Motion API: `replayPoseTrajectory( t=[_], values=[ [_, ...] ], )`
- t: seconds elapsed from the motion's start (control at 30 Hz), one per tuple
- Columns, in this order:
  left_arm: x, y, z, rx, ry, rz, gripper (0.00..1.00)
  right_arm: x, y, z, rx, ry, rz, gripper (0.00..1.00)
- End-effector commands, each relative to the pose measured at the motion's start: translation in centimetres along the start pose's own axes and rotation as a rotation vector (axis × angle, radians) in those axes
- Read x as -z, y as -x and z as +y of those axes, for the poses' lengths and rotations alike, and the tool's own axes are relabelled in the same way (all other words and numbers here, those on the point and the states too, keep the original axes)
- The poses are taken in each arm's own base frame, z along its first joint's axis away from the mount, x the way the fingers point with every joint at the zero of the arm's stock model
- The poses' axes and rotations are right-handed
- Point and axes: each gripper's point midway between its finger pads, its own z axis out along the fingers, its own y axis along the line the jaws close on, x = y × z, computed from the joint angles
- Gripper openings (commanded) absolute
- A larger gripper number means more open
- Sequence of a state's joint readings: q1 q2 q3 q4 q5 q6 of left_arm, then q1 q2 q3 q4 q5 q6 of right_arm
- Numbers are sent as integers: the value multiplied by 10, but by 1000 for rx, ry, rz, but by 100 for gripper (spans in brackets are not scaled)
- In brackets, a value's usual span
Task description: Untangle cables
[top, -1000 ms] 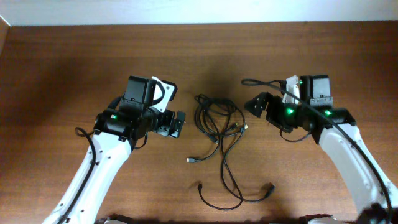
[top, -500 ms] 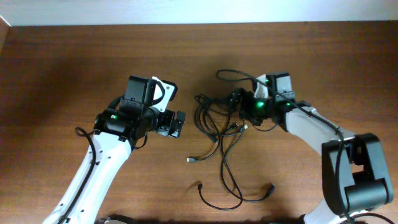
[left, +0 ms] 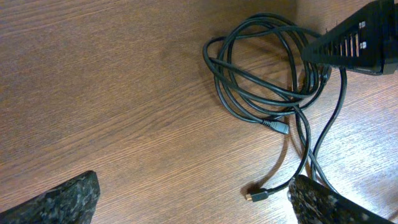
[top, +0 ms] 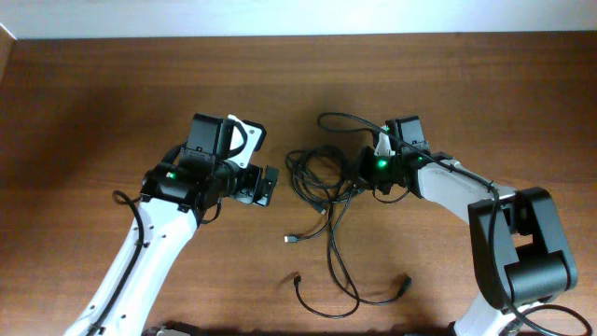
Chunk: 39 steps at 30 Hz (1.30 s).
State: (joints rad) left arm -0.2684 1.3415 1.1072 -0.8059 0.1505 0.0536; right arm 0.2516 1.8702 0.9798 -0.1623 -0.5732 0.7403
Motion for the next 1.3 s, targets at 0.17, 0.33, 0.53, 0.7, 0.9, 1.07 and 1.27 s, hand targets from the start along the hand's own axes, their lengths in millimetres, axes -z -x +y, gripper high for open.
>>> replayPoseTrajectory(
  t=[0.17, 0.33, 0.53, 0.7, 0.9, 1.07, 1.27],
  values=[
    [0, 2, 0, -12, -8, -3, 99, 144, -9, 87, 428, 147, -211, 4],
    [0, 2, 0, -12, -8, -3, 99, 265, -89, 128, 699, 229, -428, 4],
    [0, 2, 0, -12, -8, -3, 99, 301, -158, 108, 781, 230, -446, 4],
    [0, 2, 0, -12, -8, -3, 99, 294, -171, 100, 783, 228, -377, 4],
    [0, 2, 0, -12, -8, -3, 99, 294, -190, 108, 939, 302, -324, 4],
    [26, 8, -89, 19, -553, -31, 99, 293, -190, 106, 935, 293, -320, 4],
    [101, 11, -156, -189, -1130, -186, 99, 292, -188, 104, 933, 283, -324, 4]
  ],
)
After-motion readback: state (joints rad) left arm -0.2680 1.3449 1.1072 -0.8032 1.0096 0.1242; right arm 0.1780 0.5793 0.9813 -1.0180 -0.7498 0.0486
